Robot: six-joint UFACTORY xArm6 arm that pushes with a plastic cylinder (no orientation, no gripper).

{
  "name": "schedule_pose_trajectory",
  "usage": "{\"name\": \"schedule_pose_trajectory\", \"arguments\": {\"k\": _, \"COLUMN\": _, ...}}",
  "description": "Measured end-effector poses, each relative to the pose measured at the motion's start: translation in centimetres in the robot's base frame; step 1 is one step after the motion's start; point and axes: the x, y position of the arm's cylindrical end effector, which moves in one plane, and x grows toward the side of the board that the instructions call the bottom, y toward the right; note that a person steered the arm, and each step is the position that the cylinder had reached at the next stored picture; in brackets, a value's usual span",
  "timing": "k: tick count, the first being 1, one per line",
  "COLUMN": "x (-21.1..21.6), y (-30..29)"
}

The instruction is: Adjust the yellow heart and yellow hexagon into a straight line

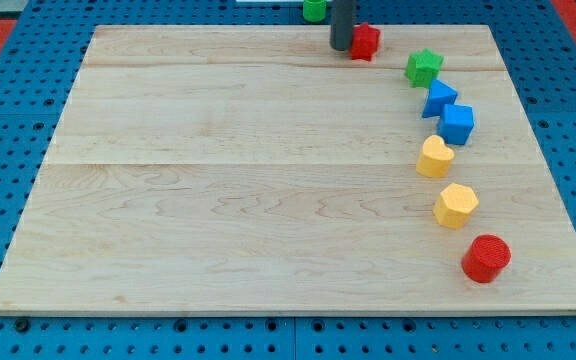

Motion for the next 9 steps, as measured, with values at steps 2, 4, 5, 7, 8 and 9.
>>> {"name": "schedule_pose_trajectory", "arguments": {"k": 2, "x": -0.2, "y": 6.9}}
{"name": "schedule_pose_trajectory", "arguments": {"k": 4, "x": -3.8, "y": 2.9}}
{"name": "schedule_pose_trajectory", "arguments": {"k": 5, "x": -3.8, "y": 3.4}}
{"name": "schedule_pose_trajectory", "arguments": {"k": 7, "x": -3.7, "y": 5.1}}
{"name": "schedule_pose_trajectory", "arguments": {"k": 8, "x": -2.1, "y": 1.4}}
{"name": "schedule_pose_trajectory", "arguments": {"k": 9, "x": 6.3, "y": -0.9}}
